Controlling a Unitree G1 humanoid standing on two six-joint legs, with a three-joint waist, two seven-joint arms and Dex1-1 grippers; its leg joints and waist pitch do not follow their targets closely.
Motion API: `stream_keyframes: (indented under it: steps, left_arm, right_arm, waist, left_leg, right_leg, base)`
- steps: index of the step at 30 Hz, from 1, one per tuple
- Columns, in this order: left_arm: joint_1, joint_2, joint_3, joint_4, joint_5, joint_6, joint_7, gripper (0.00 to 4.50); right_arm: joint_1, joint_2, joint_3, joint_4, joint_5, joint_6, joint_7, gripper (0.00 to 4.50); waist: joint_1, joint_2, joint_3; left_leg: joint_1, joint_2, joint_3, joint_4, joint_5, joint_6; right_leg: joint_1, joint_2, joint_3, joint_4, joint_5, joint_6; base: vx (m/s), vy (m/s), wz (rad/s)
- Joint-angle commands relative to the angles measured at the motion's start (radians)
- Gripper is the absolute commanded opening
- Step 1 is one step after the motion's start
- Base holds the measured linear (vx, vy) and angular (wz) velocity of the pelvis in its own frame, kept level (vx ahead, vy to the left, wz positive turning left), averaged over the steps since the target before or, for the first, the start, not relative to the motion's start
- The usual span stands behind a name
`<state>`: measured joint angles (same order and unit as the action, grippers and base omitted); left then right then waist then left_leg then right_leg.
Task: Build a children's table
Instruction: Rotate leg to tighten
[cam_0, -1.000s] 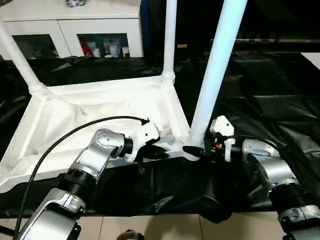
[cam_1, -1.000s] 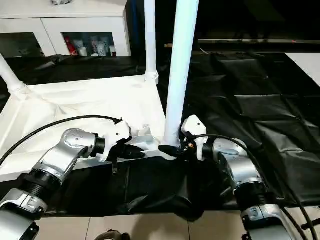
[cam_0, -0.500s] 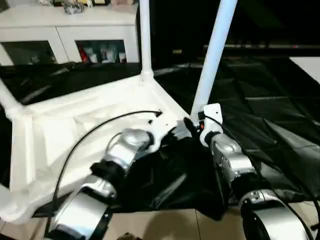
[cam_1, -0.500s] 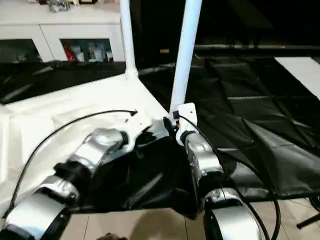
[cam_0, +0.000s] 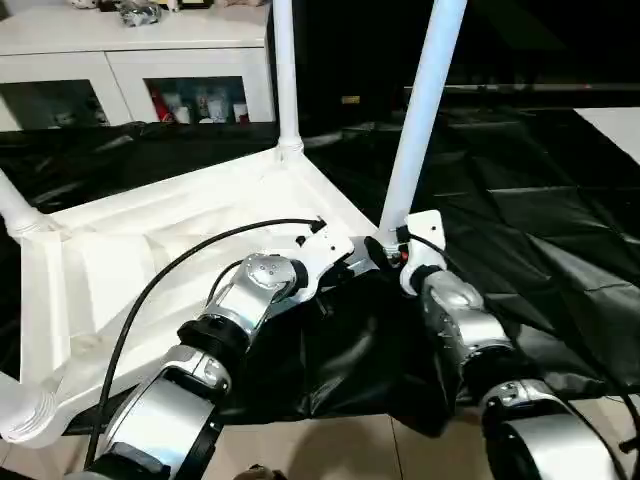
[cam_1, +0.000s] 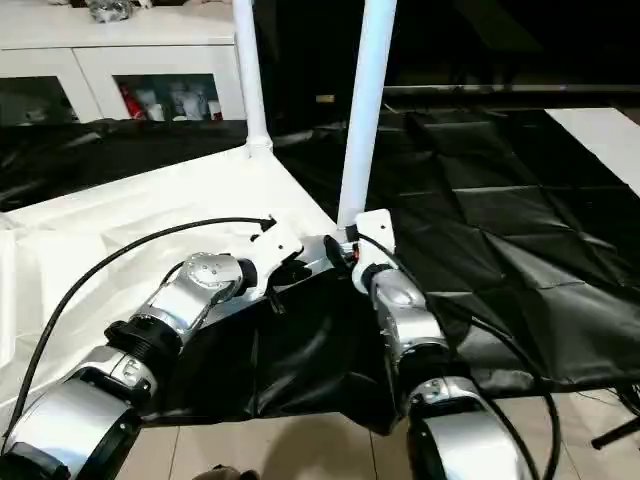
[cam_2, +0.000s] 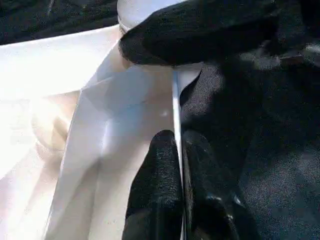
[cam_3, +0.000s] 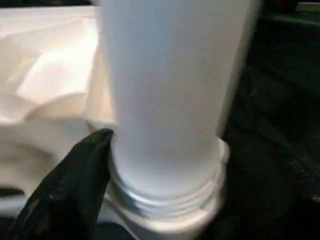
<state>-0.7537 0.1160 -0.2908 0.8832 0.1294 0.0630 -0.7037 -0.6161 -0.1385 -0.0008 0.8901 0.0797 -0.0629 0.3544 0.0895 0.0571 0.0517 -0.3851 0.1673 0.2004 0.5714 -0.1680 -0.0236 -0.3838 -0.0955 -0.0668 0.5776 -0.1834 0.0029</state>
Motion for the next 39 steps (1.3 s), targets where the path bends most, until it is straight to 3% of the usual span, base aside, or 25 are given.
stream_keyframes:
  steps: [1, 4, 6, 7, 10, 12, 16, 17, 18, 19, 21, 23, 24, 29, 39]
  left_arm:
    - [0.021, 0.036, 0.008, -0.035, -0.014, -0.054, -0.058, 0.0]
    - [0.024, 0.043, 0.007, -0.042, -0.019, -0.061, -0.076, 0.0]
    - [0.04, 0.073, 0.009, -0.091, -0.052, -0.065, -0.172, 0.0]
    - [0.045, 0.08, 0.007, -0.101, -0.057, -0.067, -0.191, 0.0]
    - [0.071, 0.114, -0.007, -0.159, -0.081, -0.065, -0.291, 0.0]
    - [0.085, 0.126, -0.014, -0.186, -0.093, -0.057, -0.332, 0.0]
    - [0.121, 0.154, -0.028, -0.254, -0.117, -0.028, -0.407, 0.0]
    - [0.127, 0.158, -0.029, -0.267, -0.119, -0.023, -0.416, 0.0]
    - [0.127, 0.158, -0.029, -0.267, -0.119, -0.023, -0.416, 0.0]
    - [0.135, 0.162, -0.029, -0.281, -0.122, -0.015, -0.425, 0.0]
    - [0.139, 0.164, -0.028, -0.29, -0.124, -0.009, -0.429, 0.0]
    - [0.149, 0.17, -0.028, -0.31, -0.128, 0.002, -0.436, 0.0]
    - [0.153, 0.172, -0.027, -0.319, -0.13, 0.006, -0.438, 0.0]
    - [0.166, 0.181, -0.023, -0.352, -0.131, 0.028, -0.451, 0.0]
    - [0.17, 0.185, -0.019, -0.374, -0.127, 0.053, -0.447, 0.0]
  right_arm:
    - [0.027, -0.06, 0.015, -0.09, 0.034, 0.035, 0.173, 4.24]
    - [0.036, -0.078, 0.029, -0.114, 0.035, 0.038, 0.226, 4.42]
    - [0.088, -0.157, 0.096, -0.227, 0.055, 0.045, 0.439, 4.42]
    - [0.095, -0.169, 0.104, -0.243, 0.061, 0.048, 0.468, 4.42]
    - [0.124, -0.217, 0.126, -0.311, 0.09, 0.067, 0.586, 4.42]
    - [0.128, -0.226, 0.125, -0.324, 0.098, 0.073, 0.61, 4.42]
    - [0.129, -0.236, 0.131, -0.332, 0.09, 0.082, 0.65, 4.42]
    - [0.132, -0.241, 0.136, -0.34, 0.088, 0.088, 0.661, 4.42]
    - [0.132, -0.241, 0.136, -0.34, 0.088, 0.088, 0.661, 4.42]
    - [0.133, -0.242, 0.139, -0.343, 0.092, 0.095, 0.674, 4.42]
    - [0.132, -0.242, 0.141, -0.344, 0.095, 0.098, 0.682, 4.42]
    - [0.133, -0.248, 0.149, -0.347, 0.1, 0.105, 0.704, 4.42]
    - [0.132, -0.251, 0.151, -0.346, 0.102, 0.11, 0.711, 4.26]
    - [0.128, -0.253, 0.15, -0.339, 0.098, 0.119, 0.728, 3.95]
    - [0.124, -0.251, 0.15, -0.327, 0.084, 0.118, 0.737, 2.95]
  waist:
    - [0.003, -0.018, -0.061]
    - [0.003, -0.015, -0.064]
    - [0.01, -0.015, -0.066]
    - [0.01, -0.014, -0.066]
    - [0.019, -0.02, -0.075]
    - [0.02, -0.019, -0.079]
    - [0.028, -0.02, -0.083]
    - [0.029, -0.02, -0.077]
    - [0.03, -0.019, -0.078]
    - [0.032, -0.026, -0.076]
    - [0.03, -0.023, -0.073]
    - [0.029, -0.031, -0.07]
    - [0.029, -0.029, -0.07]
    - [0.027, -0.032, -0.069]
    - [0.028, -0.031, -0.073]
  left_leg:
    - [0.03, 0.063, -0.035, -0.073, -0.361, 0.022]
    - [0.02, 0.064, -0.034, -0.071, -0.306, 0.041]
    - [0.021, 0.069, -0.032, -0.068, -0.287, 0.053]
    - [0.021, 0.069, -0.031, -0.067, -0.28, 0.058]
    - [0.013, 0.071, -0.028, -0.057, -0.185, 0.097]
    - [0.01, 0.071, -0.027, -0.05, -0.135, 0.112]
    - [0.005, 0.072, -0.024, -0.034, -0.063, 0.147]
    - [0.009, 0.072, -0.021, -0.036, -0.132, 0.136]
    - [0.01, 0.072, -0.023, -0.037, -0.143, 0.129]
    - [0.009, 0.073, -0.023, -0.039, -0.152, 0.121]
    - [0.009, 0.073, -0.023, -0.042, -0.173, 0.106]
    - [0.01, 0.072, -0.023, -0.045, -0.193, 0.092]
    - [0.009, 0.072, -0.024, -0.046, -0.196, 0.084]
    - [0.008, 0.07, -0.023, -0.044, -0.182, 0.083]
    - [0.008, 0.069, -0.023, -0.038, -0.152, 0.096]
  right_leg:
    - [0.022, -0.072, 0.041, -0.088, -0.378, -0.168]
    - [0.027, -0.071, 0.039, -0.078, -0.329, -0.191]
    - [0.029, -0.07, 0.038, -0.076, -0.314, -0.194]
    - [0.028, -0.07, 0.038, -0.074, -0.301, -0.202]
    - [0.035, -0.069, 0.036, -0.053, -0.178, -0.239]
    - [0.035, -0.068, 0.035, -0.042, -0.117, -0.258]
    - [0.021, -0.061, 0.037, -0.02, 0.005, -0.294]
    - [0.015, -0.06, 0.037, -0.026, -0.056, -0.293]
    - [0.018, -0.062, 0.037, -0.026, -0.071, -0.29]
    - [0.02, -0.064, 0.038, -0.026, -0.092, -0.282]
    - [0.018, -0.065, 0.04, -0.032, -0.135, -0.267]
    - [0.02, -0.067, 0.041, -0.037, -0.178, -0.255]
    - [0.021, -0.068, 0.041, -0.037, -0.193, -0.248]
    - [0.02, -0.067, 0.043, -0.038, -0.197, -0.238]
    - [0.021, -0.065, 0.042, -0.031, -0.15, -0.252]
  base:
    - [0.0, 0.0, 0.0]
    - [0.0, 0.0, 0.0]
    - [0.0, 0.0, 0.0]
    - [0.0, 0.0, 0.0]
    - [0.059, -0.01, -0.02]
    - [0.0, 0.0, 0.0]
    - [0.0, 0.0, 0.0]
    - [0.0, 0.0, 0.0]
    - [0.0, 0.0, 0.0]
    - [0.0, 0.0, 0.0]
    - [0.0, 0.0, 0.0]
    - [0.0, 0.0, 0.0]
    - [0.0, 0.0, 0.0]
    - [0.0, 0.0, 0.0]
    - [0.0, 0.0, 0.0]
